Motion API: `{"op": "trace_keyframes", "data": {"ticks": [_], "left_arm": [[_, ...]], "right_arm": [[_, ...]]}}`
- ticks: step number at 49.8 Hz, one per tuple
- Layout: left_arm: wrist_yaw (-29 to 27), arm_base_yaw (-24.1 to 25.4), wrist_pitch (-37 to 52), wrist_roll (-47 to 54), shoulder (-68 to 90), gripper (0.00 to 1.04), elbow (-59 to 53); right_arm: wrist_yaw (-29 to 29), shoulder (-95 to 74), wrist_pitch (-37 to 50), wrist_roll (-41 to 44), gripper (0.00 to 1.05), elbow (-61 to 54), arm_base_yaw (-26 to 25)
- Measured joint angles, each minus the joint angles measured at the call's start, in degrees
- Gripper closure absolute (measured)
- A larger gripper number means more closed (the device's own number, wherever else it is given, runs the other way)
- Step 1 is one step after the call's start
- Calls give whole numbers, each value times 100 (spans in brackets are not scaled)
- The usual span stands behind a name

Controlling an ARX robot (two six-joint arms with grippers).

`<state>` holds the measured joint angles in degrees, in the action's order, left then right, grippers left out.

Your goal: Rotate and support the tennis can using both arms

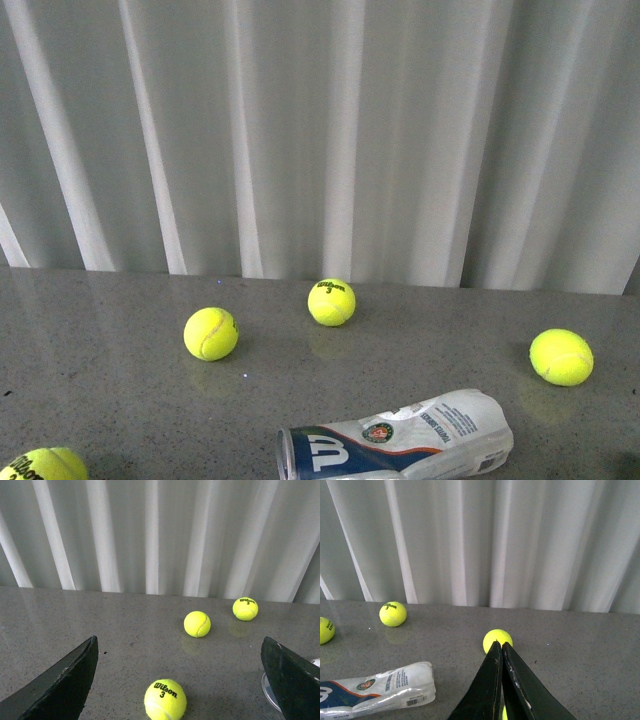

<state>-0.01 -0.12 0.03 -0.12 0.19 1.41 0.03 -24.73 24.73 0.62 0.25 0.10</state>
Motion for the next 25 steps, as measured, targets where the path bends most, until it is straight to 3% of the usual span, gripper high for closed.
{"op": "trace_keyframes", "data": {"ticks": [25], "left_arm": [[0,0,0,0,0,7,0]], "right_arm": [[-9,1220,-1202,0,101,0,0]]}}
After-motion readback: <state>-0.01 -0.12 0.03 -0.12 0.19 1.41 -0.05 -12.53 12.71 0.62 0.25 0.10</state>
